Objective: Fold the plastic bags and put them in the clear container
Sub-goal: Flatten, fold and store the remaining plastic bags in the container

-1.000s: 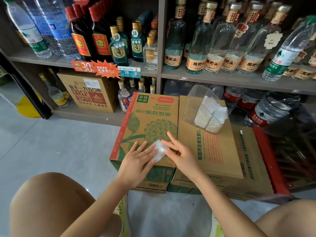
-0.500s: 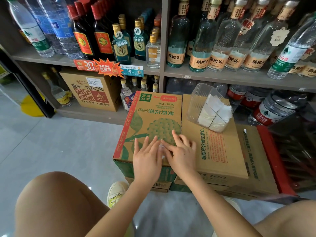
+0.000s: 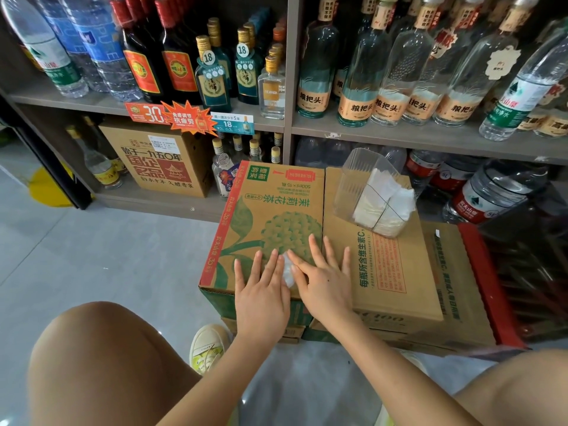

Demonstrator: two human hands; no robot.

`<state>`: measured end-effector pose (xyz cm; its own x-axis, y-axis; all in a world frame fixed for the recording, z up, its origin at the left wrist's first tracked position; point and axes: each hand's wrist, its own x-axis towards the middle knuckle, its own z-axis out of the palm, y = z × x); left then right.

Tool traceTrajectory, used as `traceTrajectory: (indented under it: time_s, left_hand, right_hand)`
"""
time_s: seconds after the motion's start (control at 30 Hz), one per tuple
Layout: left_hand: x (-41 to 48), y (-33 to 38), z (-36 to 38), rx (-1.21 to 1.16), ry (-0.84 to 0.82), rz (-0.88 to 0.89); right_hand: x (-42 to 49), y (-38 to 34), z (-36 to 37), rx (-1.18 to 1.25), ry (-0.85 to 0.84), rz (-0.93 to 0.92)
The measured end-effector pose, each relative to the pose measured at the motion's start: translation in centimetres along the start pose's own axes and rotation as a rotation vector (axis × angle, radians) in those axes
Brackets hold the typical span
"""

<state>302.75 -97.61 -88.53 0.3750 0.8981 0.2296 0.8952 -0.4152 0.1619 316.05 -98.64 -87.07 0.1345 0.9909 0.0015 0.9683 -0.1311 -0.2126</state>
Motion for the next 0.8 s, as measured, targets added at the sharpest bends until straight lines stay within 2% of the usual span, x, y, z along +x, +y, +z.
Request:
traceTrajectory:
  time_s: [0.1,0.23,0.43,0.5,0.63,0.73,0.8]
  left_hand:
    - [0.1,0.4,-0.1,-0.001,-0.037,-0.033]
    - [0.1,0.4,-0.1,-0.022,-0.044,-0.054]
    - [-0.1,0.2,0.5,-0.095,0.006,-0.047]
    - [0.0,0.0,0.6,-0.151,0.016,-0.069]
    - [0.0,-0.3,0.4,-0.198,0.016,-0.05]
    - [-0.1,-0.3,0.3,-0.177,0.016,-0.024]
    - [-0.2,-0.3,0.3,-0.173,-0.012,-0.003]
  right_hand:
    - [0.0,0.1,-0.1,0.035,0.014,0.01]
    - [-0.3,0.1,-0.7,0.307,0.32,0.274]
    - [0.3,-1.0,-1.9,0.256,0.119,0.352]
    - [0.3,-1.2,-2.0,0.259,0.111,0.357]
    - [-0.1,-1.6,-2.4,0.284,0.212,0.316]
    - [-0.2,-2.2,-3.0,0.152,0.157,0.35]
    - [0.1,-2.4,-3.2,0.147,0.076,0.377]
